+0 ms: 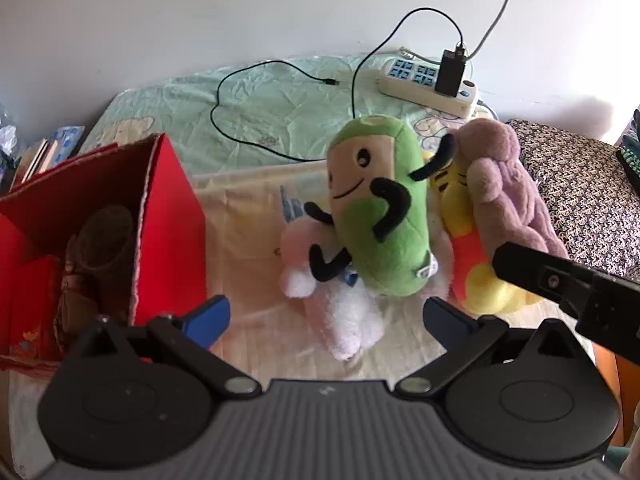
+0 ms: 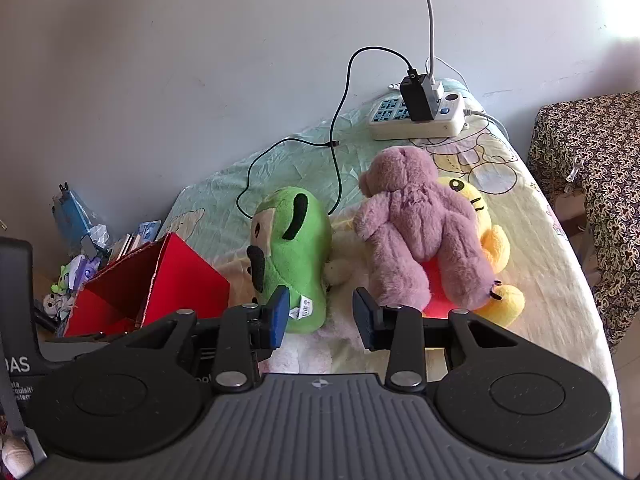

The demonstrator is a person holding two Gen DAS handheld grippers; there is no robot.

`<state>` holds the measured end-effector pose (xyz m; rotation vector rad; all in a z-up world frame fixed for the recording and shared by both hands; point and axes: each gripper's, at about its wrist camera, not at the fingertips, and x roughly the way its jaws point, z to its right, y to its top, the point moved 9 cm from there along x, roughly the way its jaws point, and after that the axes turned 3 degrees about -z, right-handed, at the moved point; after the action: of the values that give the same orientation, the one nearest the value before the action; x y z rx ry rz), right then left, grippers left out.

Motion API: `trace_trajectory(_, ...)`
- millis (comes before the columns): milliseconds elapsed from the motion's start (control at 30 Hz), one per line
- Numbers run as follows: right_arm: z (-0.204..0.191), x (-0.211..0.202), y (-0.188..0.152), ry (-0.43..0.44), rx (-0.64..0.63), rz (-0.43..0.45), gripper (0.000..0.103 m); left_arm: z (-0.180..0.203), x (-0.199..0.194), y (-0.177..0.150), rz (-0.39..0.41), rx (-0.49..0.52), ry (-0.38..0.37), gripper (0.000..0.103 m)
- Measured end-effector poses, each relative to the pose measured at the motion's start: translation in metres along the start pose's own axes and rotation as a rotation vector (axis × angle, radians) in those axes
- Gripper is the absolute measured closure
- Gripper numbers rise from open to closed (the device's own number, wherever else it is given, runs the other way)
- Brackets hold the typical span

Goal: Organize objects
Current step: 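Move the right tool toward the green bean-shaped plush on the bed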

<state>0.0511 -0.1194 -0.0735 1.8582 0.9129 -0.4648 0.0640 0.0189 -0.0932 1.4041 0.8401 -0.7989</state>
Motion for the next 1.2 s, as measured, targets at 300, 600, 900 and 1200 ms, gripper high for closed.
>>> trace_trajectory(300, -0.005, 0.004, -0.002, 0.015, -0.004, -0.012, 0.064, -0.007, -0.001, -0.001, 0.015, 0.001, 0.04, 0.001)
trace_trajectory(600, -0.008, 0.002, 0.001, 0.041, -0.012, 0.001, 0.064, -0.002, -0.002, 0.002, 0.025, 0.03, 0.052, 0.001)
trace_trajectory(900, -0.008, 0.006, 0.007, 0.062, 0.004, 0.015, 0.064, -0.006, 0.002, 0.008, 0.03, 0.023, 0.054, 0.001)
trace_trajectory(1200, -0.014, 0.018, 0.02, 0.109, 0.039, 0.003, 0.058, -0.005, 0.01, 0.014, 0.025, 0.035, 0.018, 0.001)
